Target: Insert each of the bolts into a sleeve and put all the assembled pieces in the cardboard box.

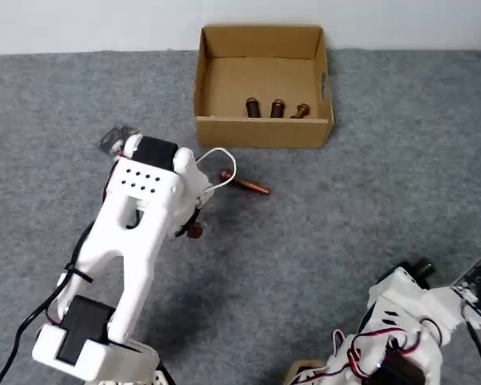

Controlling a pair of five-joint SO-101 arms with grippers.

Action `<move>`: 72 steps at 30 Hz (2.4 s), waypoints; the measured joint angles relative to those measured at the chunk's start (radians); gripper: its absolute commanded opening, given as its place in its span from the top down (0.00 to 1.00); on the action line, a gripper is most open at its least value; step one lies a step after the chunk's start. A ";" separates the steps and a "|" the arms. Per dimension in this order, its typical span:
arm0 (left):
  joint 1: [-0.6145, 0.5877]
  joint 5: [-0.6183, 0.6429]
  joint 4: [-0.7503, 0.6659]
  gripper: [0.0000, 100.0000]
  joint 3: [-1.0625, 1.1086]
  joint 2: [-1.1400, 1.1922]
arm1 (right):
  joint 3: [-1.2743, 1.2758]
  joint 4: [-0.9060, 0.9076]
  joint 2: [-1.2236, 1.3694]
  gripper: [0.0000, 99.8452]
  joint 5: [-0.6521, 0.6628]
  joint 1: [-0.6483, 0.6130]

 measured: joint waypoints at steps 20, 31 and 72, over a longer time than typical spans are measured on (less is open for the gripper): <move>-0.011 -0.172 0.069 0.76 -0.023 0.014 | 0.000 0.000 0.000 0.99 0.000 0.000; -0.104 -1.269 0.069 0.76 -0.023 0.015 | 0.000 0.000 0.000 0.99 0.000 0.000; 0.029 -2.573 -0.118 0.88 -0.331 0.698 | 0.011 0.000 0.000 0.99 0.000 0.000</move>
